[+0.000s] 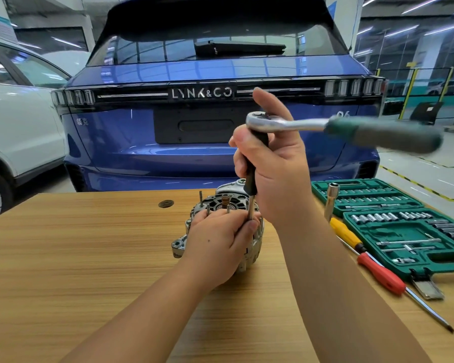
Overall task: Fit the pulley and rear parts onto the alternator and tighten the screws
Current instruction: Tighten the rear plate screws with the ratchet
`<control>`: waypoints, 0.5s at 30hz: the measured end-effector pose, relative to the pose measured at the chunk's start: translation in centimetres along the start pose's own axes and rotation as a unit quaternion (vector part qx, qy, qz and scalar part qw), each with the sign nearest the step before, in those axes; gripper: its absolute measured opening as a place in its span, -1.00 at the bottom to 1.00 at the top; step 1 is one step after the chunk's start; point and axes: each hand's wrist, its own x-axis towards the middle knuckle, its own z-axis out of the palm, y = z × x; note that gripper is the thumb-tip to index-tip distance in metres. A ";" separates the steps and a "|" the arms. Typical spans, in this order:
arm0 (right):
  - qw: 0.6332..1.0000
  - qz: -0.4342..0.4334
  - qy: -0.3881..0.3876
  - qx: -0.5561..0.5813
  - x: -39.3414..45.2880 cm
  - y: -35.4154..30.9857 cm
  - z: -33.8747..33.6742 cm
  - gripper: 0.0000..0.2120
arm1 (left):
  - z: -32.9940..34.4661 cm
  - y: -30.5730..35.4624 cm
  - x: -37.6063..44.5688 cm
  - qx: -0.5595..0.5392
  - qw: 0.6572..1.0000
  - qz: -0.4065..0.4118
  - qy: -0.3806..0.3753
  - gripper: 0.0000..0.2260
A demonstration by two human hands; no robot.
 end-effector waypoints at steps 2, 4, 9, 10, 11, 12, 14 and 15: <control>1.000 0.004 0.000 0.031 0.0 0.2 0.2 -0.61 | -0.1 0.1 0.0 0.001 1.000 -0.007 -0.005 -0.74; 0.998 0.010 -0.004 0.054 0.1 0.2 0.1 -0.61 | -0.2 0.3 0.1 0.003 1.000 -0.011 -0.012 -0.76; 0.986 0.083 -0.028 0.141 0.2 0.0 -0.5 -0.60 | -0.6 0.3 -0.1 -0.050 0.998 -0.023 -0.027 -0.73; 0.982 0.096 -0.043 0.155 0.2 -0.2 -0.6 -0.64 | -0.7 0.4 0.0 -0.060 0.997 -0.028 -0.035 -0.72; 0.983 0.102 -0.050 0.143 0.2 -0.3 -0.6 -0.67 | -0.8 0.5 0.1 -0.067 0.996 -0.034 -0.044 -0.72; 0.988 0.104 -0.047 0.104 0.2 -0.3 -0.5 -0.65 | -0.8 0.4 0.1 -0.071 0.995 -0.040 -0.052 -0.70; 0.994 0.098 -0.004 0.042 0.0 -0.3 0.0 -0.67 | -0.8 0.1 0.2 -0.072 0.995 -0.044 -0.057 -0.68; 0.996 0.085 0.024 0.029 0.0 -0.2 0.2 -0.71 | -0.7 -0.1 0.2 -0.069 0.995 -0.041 -0.058 -0.67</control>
